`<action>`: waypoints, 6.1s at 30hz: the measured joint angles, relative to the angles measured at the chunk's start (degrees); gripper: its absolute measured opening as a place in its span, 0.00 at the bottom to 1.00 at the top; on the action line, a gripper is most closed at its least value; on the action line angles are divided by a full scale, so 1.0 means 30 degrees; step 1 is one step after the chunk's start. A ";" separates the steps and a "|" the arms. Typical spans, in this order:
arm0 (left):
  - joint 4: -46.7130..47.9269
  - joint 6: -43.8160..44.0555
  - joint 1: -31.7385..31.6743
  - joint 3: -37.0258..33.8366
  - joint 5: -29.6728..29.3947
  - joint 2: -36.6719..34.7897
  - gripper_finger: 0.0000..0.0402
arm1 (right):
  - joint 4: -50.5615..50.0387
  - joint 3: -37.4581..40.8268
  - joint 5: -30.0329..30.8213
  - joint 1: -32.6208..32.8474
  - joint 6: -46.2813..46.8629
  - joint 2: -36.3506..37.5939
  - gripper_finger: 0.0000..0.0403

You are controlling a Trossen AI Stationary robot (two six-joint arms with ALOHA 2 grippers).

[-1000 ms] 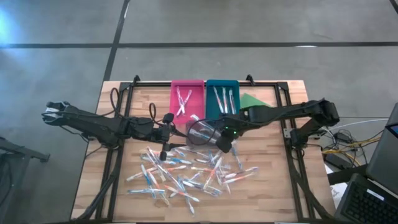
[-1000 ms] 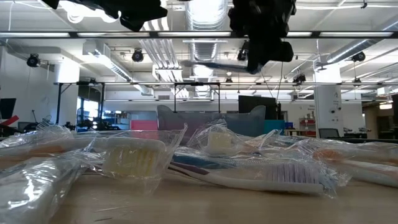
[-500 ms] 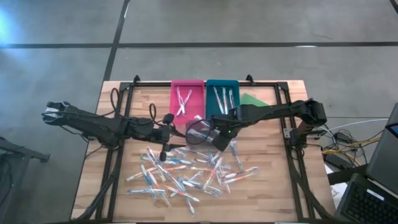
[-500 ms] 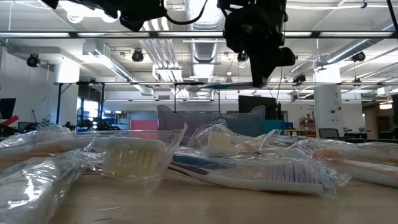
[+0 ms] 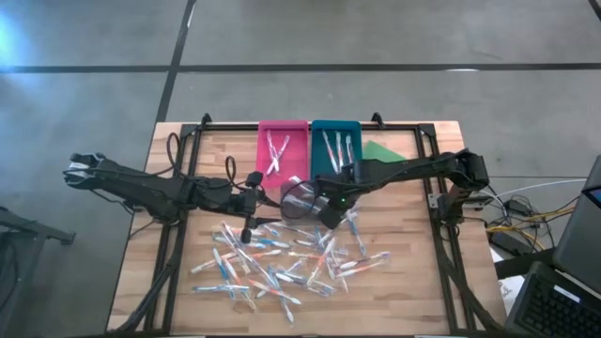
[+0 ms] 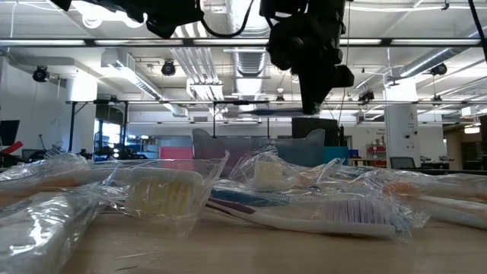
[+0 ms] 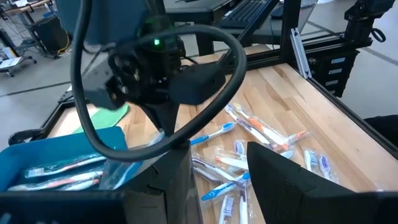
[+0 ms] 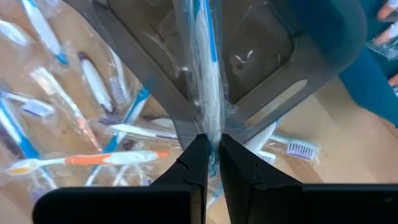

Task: Pick & Place Toothbrushes
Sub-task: Put the blue toothbrush into the transparent gray bin, then put the orange toothbrush into the blue bin

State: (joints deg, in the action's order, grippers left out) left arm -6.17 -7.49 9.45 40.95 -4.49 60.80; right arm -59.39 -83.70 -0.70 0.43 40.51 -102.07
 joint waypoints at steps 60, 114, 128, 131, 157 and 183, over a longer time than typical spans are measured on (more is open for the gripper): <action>-0.0051 -0.0001 -0.0007 0.0000 -0.0039 0.0000 0.41 | 0.3691 0.2300 -0.0782 -0.0656 -0.3204 -0.1680 0.06; -0.0058 -0.0003 -0.0007 0.0000 -0.0037 0.0000 0.41 | -0.1029 -0.3631 -0.0935 -0.0380 -0.3872 -0.1290 0.09; -0.0026 -0.0004 -0.0007 0.0000 -0.0030 0.0000 0.41 | -0.2534 -0.6122 -0.0927 0.0808 -0.4063 -0.0449 0.08; -0.0042 0.0000 -0.0007 0.0000 -0.0029 0.0000 0.41 | -0.2679 -0.6280 -0.0913 0.1107 -0.4053 -0.0186 0.10; -0.0051 -0.0002 -0.0007 0.0000 -0.0029 0.0000 0.41 | -0.2633 -0.6142 0.0759 0.7381 -0.2536 0.1008 0.07; -0.0044 0.0000 -0.0007 0.0000 -0.0029 0.0000 0.41 | -0.2613 -0.5718 0.3842 1.3099 0.1625 0.0981 0.03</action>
State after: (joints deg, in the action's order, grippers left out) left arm -6.31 -7.49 9.43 40.95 -4.58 60.79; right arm -67.23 -100.86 10.82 39.72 45.38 -99.13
